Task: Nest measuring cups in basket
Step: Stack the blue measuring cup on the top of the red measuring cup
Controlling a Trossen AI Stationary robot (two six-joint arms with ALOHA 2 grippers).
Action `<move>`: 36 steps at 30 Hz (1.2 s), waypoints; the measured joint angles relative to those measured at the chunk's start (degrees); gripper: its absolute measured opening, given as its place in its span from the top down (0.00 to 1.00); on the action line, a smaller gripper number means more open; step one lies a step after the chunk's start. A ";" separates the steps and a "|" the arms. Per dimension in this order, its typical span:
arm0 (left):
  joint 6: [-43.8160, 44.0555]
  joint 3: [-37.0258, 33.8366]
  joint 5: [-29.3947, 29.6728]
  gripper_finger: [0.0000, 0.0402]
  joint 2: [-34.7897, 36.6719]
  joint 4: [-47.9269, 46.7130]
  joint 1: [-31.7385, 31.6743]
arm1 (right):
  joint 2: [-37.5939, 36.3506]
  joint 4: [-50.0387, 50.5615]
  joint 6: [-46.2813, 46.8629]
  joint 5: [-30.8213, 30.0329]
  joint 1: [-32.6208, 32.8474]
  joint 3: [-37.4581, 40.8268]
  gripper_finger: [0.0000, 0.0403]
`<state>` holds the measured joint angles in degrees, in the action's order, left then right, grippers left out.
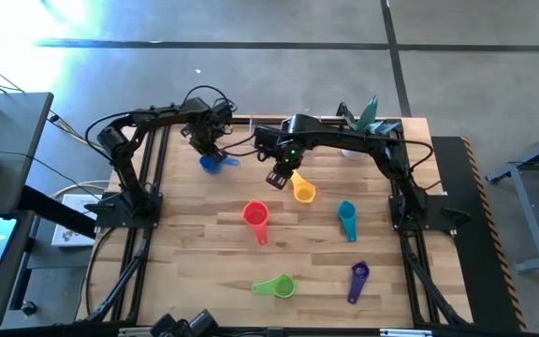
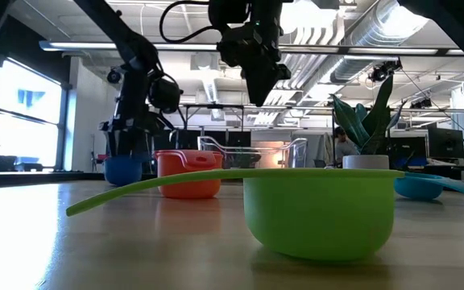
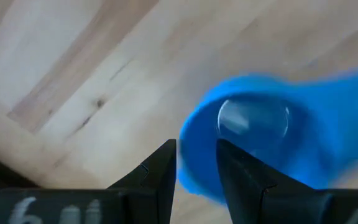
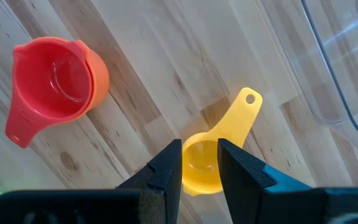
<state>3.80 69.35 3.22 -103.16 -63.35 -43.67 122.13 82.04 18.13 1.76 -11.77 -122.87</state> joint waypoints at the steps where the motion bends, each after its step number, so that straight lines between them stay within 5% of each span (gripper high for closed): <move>1: 0.00 0.19 0.15 0.74 0.04 -0.53 0.01 | 0.00 0.00 -0.05 0.00 0.00 0.00 0.77; 36: -0.02 2.49 2.16 0.74 0.03 3.37 0.97 | 0.00 -1.70 -0.17 -0.02 -1.01 -0.06 0.77</move>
<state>3.78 71.83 5.38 -103.13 -59.98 -42.71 122.13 80.34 17.96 1.74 -12.78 -122.93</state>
